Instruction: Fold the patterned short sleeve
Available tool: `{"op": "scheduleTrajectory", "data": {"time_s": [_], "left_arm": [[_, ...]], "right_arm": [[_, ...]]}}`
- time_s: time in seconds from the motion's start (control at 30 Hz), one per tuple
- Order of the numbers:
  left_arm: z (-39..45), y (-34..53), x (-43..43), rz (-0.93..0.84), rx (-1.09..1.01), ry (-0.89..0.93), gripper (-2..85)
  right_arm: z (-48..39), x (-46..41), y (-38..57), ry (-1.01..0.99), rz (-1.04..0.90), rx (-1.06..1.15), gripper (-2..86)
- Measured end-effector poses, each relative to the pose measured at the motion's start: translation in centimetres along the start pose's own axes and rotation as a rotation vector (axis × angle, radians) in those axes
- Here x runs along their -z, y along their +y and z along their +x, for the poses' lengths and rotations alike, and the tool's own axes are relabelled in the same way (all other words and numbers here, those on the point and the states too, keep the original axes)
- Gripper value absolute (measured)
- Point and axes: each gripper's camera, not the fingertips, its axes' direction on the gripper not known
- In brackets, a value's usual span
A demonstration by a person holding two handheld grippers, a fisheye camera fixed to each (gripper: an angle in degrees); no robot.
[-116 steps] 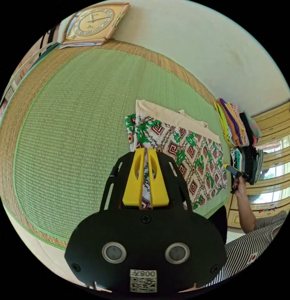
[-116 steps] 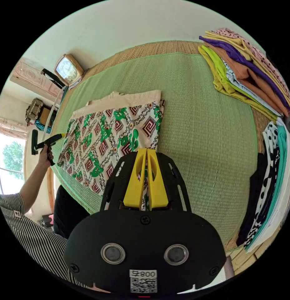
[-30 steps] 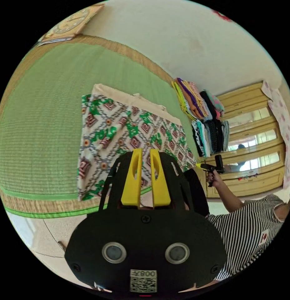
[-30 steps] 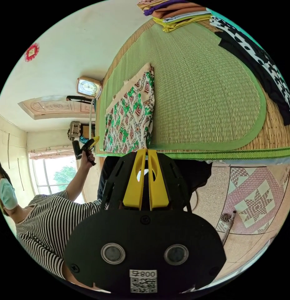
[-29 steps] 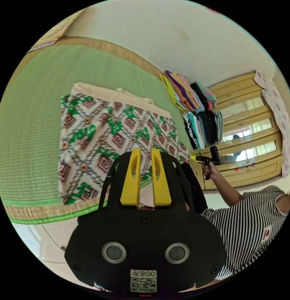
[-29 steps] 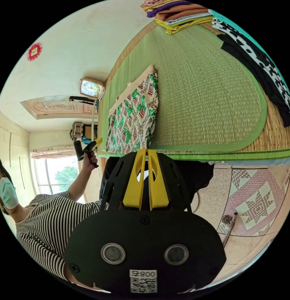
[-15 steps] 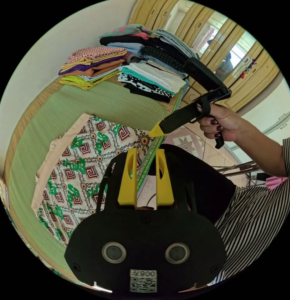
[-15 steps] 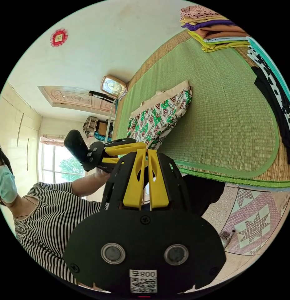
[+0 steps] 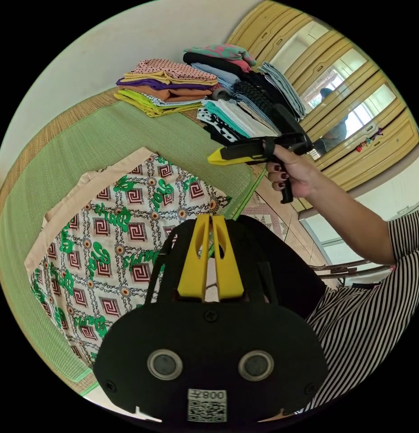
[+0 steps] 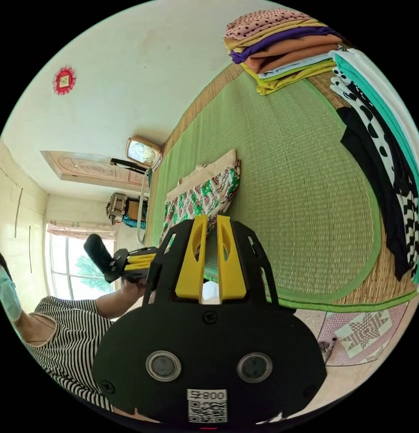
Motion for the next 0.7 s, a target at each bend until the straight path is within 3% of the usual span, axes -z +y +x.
{"op": "scheduleTrajectory", "data": {"time_s": [0.3, 0.7], "left_arm": [[0.7, -1.2, -2.8, -0.016, 0.007, 0.067, 1.0], [-0.6, -1.0, -4.7, -0.024, 0.015, 0.127, 0.8]], "right_arm": [[-2.5, -7.5, -9.8, 0.234, -0.072, -0.031, 7.7], [-7.3, -12.0, -12.6, 0.447, -0.087, 0.001, 5.3]]}}
